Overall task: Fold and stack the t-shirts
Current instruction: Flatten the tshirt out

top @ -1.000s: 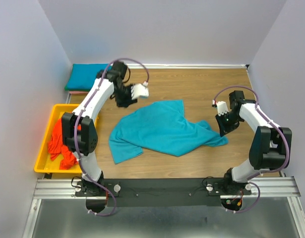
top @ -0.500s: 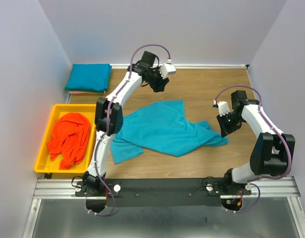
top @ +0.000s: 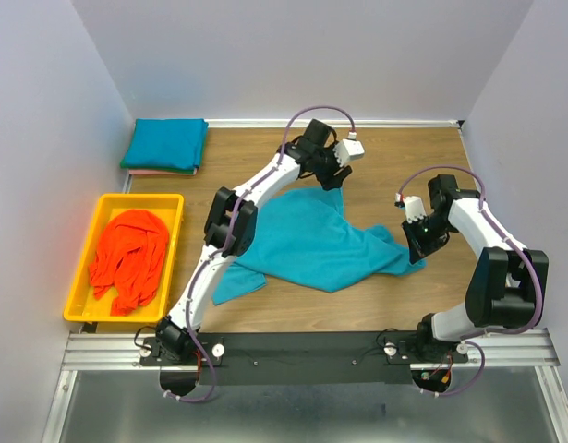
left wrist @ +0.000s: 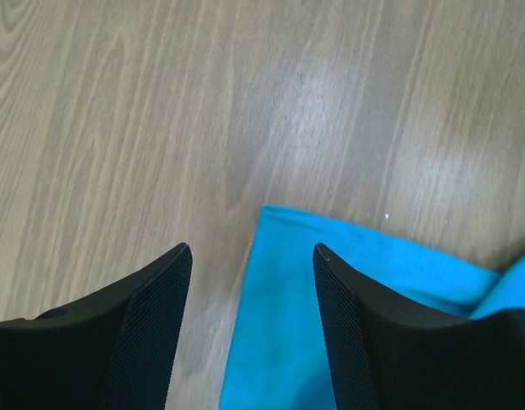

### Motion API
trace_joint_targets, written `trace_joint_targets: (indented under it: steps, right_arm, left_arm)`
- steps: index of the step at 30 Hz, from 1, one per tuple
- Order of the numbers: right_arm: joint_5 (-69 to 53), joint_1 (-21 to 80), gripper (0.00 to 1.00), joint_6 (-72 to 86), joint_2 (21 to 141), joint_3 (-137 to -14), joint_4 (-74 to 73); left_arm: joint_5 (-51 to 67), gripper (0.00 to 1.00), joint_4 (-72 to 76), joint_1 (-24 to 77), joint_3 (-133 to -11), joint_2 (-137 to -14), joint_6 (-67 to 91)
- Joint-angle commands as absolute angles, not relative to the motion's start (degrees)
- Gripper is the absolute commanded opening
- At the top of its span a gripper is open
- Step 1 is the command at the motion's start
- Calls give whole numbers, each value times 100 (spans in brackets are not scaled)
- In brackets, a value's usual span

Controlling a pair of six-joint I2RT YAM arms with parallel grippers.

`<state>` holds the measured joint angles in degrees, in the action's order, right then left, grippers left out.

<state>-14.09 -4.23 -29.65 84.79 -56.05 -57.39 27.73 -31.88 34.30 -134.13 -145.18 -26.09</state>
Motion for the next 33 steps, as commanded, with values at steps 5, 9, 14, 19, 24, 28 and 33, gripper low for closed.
trace_joint_targets:
  steps: [5, 9, 14, 19, 24, 28, 33]
  right_arm:
    - [-1582, -457, 10, -2980, 8393, -5616, -5897]
    - [-1600, -457, 10, -2971, 8402, -5660, -5889]
    - [-1573, -457, 11, -2988, 8464, -5704, -5889]
    - [-1599, -457, 13, -3032, 8490, -5730, -5889]
    - [-1679, -457, 15, -3111, 8543, -5783, -5845]
    - [-1810, -457, 17, -3146, 8665, -5923, -5810]
    - [-2398, -457, 49, -3120, 8833, -6371, -5801]
  left_arm:
    - [1705, 70, -3128, 3604, -13719, -14994, -2601]
    - [2003, 70, -3366, 3604, -13764, -15117, -2672]
    - [2250, 69, -3585, 3691, -13790, -15328, -2707]
    - [2057, 48, -3788, 3735, -13860, -15478, -2707]
    - [2267, 0, -4130, 3735, -13790, -15381, -2786]
    - [2531, 0, -4421, 3499, -13615, -14978, -2804]
    - [3338, 0, -4280, 2552, -13114, -13539, -2487]
